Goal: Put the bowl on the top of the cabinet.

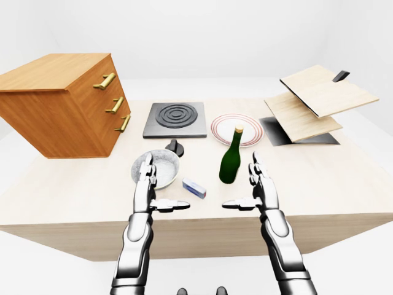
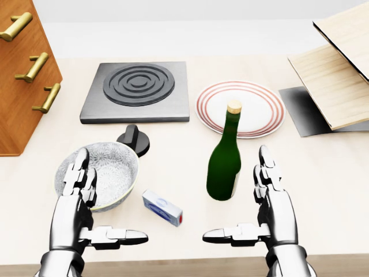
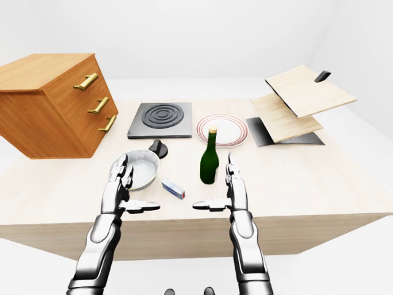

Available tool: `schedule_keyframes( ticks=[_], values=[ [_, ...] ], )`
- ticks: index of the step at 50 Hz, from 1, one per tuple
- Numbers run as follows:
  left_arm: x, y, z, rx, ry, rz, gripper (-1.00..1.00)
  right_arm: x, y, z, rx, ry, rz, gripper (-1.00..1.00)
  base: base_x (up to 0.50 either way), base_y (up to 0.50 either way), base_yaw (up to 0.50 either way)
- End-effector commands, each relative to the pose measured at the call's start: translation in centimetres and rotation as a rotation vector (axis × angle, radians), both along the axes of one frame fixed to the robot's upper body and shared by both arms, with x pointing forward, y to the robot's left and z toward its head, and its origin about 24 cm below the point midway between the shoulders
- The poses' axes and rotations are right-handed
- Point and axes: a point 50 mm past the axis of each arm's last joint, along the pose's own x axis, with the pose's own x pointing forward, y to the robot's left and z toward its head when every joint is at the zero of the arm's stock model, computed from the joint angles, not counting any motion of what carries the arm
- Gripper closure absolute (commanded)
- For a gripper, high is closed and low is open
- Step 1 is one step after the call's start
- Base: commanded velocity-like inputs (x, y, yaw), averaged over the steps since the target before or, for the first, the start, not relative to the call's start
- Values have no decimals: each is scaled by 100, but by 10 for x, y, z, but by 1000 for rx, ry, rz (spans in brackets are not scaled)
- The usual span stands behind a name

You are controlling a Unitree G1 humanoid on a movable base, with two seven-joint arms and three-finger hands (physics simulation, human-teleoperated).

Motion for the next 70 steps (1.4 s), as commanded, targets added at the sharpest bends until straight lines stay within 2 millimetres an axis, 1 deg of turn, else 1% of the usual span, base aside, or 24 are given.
schedule_keyframes(
  ticks=[1,7,9,12,14,16,17,21,24,25,27,28,31,32,33,34,35,38,40,42,43,51,63,70],
  values=[
    [1,8,-1,1,1,2,-100,-1,-6,-7,-10,10,-6,-100,0,0,0],
    [1,8,-1,1,1,2,-100,-1,-6,-7,-10,10,-6,-100,0,0,0],
    [0,8,5,5,-32,8,-100,-1,-5,-3,-30,-19,-5,-100,0,0,0],
    [0,8,5,5,-33,8,-100,-1,-5,-3,-30,-19,-5,-100,0,0,0],
    [-3,10,11,8,-63,17,-100,0,-6,-5,-43,-16,-8,-100,0,0,0],
    [-3,10,14,11,-90,24,-100,0,-7,10,-64,-80,-8,-100,0,0,0],
    [-4,10,16,12,-98,25,-100,-1,-7,13,-74,-92,-7,-100,0,0,0],
    [-5,11,23,4,-145,39,-100,-3,-7,17,-104,-110,-5,-100,0,0,0],
    [-6,11,23,3,-146,39,-100,-3,-7,17,-104,-111,-5,-100,0,0,0],
    [-12,15,45,-9,-245,71,-100,-11,-7,39,-154,-205,-26,-100,0,0,0],
    [-15,17,54,-11,-286,90,-100,-15,-9,50,-175,-253,-48,-100,0,0,0],
    [-15,17,54,-11,-287,91,-100,-16,-9,54,-184,-272,-56,-100,0,0,0],
    [-15,17,54,-11,-287,91,-100,-16,-9,55,-184,-273,-56,-100,0,0,0],
    [-26,22,76,-10,-386,139,-100,-23,-11,73,-231,-356,-95,-100,0,0,0],
    [-28,23,80,-13,-403,149,-100,-25,-11,78,-238,-378,-100,-100,0,0,0],
    [-30,24,84,-9,-418,155,-100,-23,-14,65,-247,-319,-115,-100,0,0,0],
    [-31,24,85,-11,-424,159,-100,-22,-15,60,-253,-295,-122,-100,0,0,0],
    [-31,25,85,-11,-425,159,-100,-22,-15,59,-252,-293,-122,-100,0,0,0],
    [-33,26,88,-13,-437,168,-100,-31,-10,89,-253,-426,-108,-100,0,0,0],
    [-34,26,88,-14,-439,171,-100,-27,-12,73,-266,-353,-121,-100,0,0,0],
    [-34,26,89,-14,-442,172,-100,-27,-13,70,-270,-342,-129,-100,0,0,0],
    [-32,26,89,-15,-443,172,-100,-32,-10,82,-279,-393,-122,-100,0,7,0],
    [-32,26,88,-15,-440,165,-100,-33,-9,90,-280,-430,-121,-100,0,49,0],
    [-32,26,90,-15,-446,165,-100,-32,-9,91,-279,-432,-120,-100,0,50,0]
  ],
)
